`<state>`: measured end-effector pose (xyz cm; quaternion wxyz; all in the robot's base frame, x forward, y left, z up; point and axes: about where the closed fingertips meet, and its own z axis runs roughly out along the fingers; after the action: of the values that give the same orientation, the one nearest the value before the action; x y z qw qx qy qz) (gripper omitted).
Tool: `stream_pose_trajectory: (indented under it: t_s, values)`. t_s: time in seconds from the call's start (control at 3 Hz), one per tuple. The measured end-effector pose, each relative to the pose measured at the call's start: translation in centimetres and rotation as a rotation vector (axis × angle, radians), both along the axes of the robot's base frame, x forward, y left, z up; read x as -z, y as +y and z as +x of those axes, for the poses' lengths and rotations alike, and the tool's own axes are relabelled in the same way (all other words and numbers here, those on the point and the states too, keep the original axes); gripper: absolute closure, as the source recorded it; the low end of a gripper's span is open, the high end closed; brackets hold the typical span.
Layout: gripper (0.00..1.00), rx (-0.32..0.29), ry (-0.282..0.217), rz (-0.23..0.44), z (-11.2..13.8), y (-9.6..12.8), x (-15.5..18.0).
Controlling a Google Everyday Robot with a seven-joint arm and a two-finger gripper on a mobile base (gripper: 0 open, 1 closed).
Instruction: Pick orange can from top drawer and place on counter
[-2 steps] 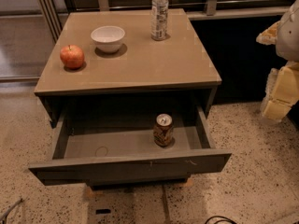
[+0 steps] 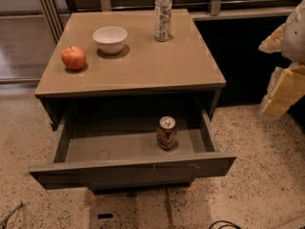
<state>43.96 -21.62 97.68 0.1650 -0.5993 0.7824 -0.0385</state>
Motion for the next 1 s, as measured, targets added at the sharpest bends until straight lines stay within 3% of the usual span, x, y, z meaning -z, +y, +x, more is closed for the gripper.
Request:
stream_pose_trajectory:
  t_s: [0.33, 1.0]
  values:
    - [0.42, 0.016, -0.019, 0.031, 0.7, 0.4, 1.8]
    - [0.88, 0.002, -0.032, 0.177, 4.1, 2.5, 9.0]
